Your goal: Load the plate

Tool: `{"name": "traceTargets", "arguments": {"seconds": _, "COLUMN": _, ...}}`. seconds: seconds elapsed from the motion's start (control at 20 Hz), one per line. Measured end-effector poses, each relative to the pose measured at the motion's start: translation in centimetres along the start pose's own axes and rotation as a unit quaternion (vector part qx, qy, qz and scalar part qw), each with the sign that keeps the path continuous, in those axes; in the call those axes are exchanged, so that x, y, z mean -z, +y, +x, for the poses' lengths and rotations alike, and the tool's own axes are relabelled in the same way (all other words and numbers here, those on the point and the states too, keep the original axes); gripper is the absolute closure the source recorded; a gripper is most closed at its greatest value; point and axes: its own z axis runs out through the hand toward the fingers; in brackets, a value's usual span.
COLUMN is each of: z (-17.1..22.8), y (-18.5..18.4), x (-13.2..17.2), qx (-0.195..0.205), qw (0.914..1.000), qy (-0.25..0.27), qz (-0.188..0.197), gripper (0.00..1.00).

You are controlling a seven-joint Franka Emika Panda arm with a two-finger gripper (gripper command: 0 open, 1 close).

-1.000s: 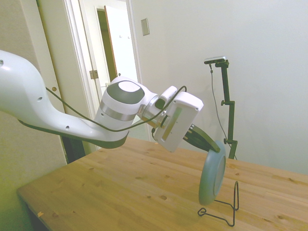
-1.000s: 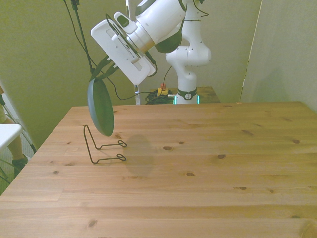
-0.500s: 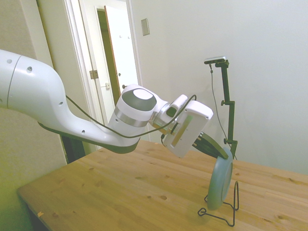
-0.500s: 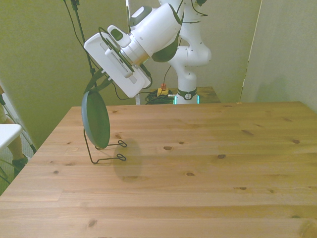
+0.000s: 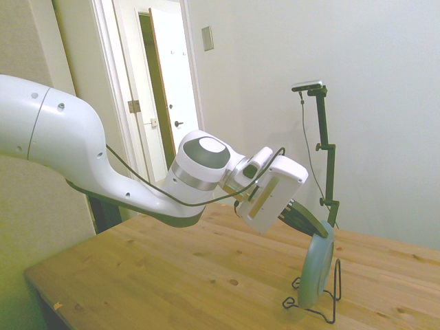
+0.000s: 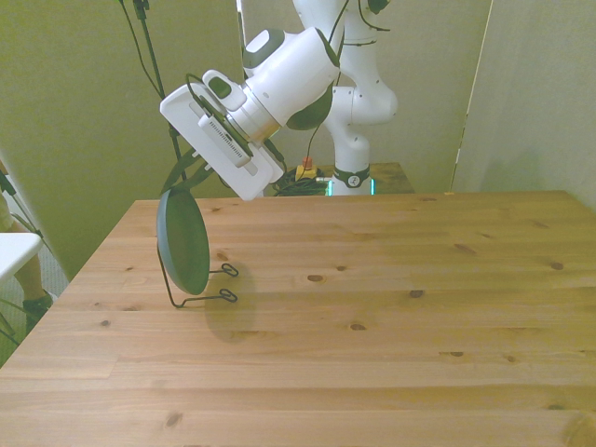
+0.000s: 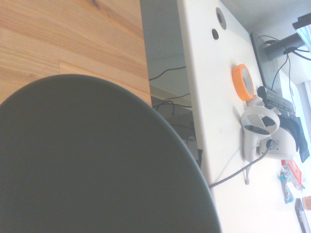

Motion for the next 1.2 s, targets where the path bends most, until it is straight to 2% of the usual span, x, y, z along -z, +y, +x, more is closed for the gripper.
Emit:
{"name": "traceTargets", "arguments": {"seconds": 0.15, "z": 0.1, "y": -0.2, "x": -0.2, "qx": -0.001, "qw": 1.0000, "qy": 0.000, "qz": -0.001, "gripper": 1.00}}
{"name": "traceTargets", "arguments": {"seconds": 0.2, "z": 0.1, "y": -0.3, "x": -0.4, "qx": -0.002, "qw": 1.0000, "qy": 0.000, "qz": -0.002, "gripper": 0.00}}
{"name": "traceTargets", "arguments": {"seconds": 1.0, "z": 0.0, "y": -0.3, "x": -1.3, "qx": -0.013, "qw": 0.9999, "qy": 0.001, "qz": -0.010, "gripper": 0.00}}
{"name": "traceTargets", "arguments": {"seconds": 1.1, "z": 0.5, "y": 0.0, "x": -0.7, "qx": -0.023, "qw": 0.9997, "qy": 0.001, "qz": -0.004, "gripper": 0.00}}
{"name": "traceTargets", "arguments": {"seconds": 1.2, "z": 1.4, "y": 0.6, "x": 1.4, "qx": -0.047, "qw": 0.9984, "qy": -0.015, "qz": 0.026, "gripper": 0.00}}
